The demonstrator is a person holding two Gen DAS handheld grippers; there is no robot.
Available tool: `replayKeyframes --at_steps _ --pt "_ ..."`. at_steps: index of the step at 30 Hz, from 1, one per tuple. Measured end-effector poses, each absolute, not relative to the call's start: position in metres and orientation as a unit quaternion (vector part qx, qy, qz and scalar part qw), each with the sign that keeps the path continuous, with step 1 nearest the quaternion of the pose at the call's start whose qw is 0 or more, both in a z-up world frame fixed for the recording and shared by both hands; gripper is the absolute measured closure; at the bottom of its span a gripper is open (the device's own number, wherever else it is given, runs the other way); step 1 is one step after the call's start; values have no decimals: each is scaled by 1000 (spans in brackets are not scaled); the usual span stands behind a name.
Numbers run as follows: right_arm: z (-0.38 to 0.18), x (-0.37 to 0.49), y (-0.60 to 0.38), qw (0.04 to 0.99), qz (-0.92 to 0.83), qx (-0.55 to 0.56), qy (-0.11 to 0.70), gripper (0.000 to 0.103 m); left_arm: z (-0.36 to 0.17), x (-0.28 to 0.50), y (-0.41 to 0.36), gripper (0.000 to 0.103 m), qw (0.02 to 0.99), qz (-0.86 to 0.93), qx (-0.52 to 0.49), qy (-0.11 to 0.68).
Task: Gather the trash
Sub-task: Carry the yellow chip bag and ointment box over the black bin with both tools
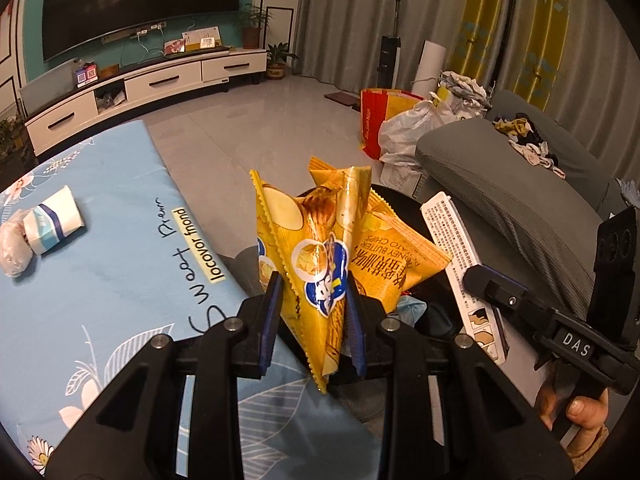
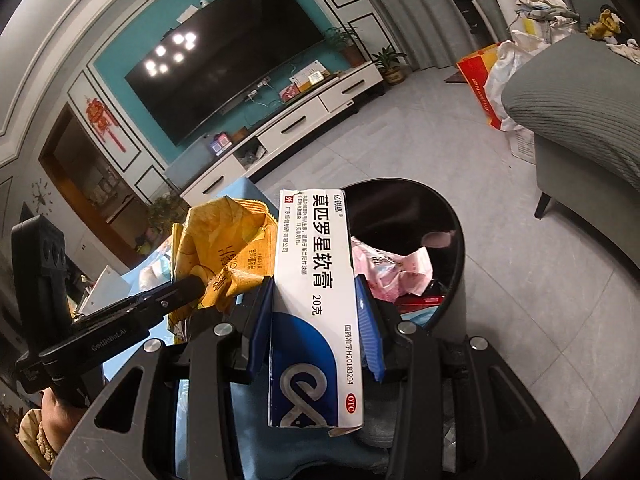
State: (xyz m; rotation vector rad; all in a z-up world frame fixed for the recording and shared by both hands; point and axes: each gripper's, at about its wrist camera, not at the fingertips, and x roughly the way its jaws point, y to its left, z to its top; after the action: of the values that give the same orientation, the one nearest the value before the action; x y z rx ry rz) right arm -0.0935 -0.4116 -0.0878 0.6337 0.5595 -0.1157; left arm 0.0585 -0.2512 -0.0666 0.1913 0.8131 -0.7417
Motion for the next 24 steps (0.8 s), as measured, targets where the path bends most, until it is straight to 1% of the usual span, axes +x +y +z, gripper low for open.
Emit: replayKeyframes --at_steps 11,24 --pt "-99 -85 -422 903 -66 317 284 63 -83 71 -265 72 839 -347 96 409" --pt "-99 -77 -423 900 -73 316 291 63 -92 75 -278 72 834 -343 105 420"
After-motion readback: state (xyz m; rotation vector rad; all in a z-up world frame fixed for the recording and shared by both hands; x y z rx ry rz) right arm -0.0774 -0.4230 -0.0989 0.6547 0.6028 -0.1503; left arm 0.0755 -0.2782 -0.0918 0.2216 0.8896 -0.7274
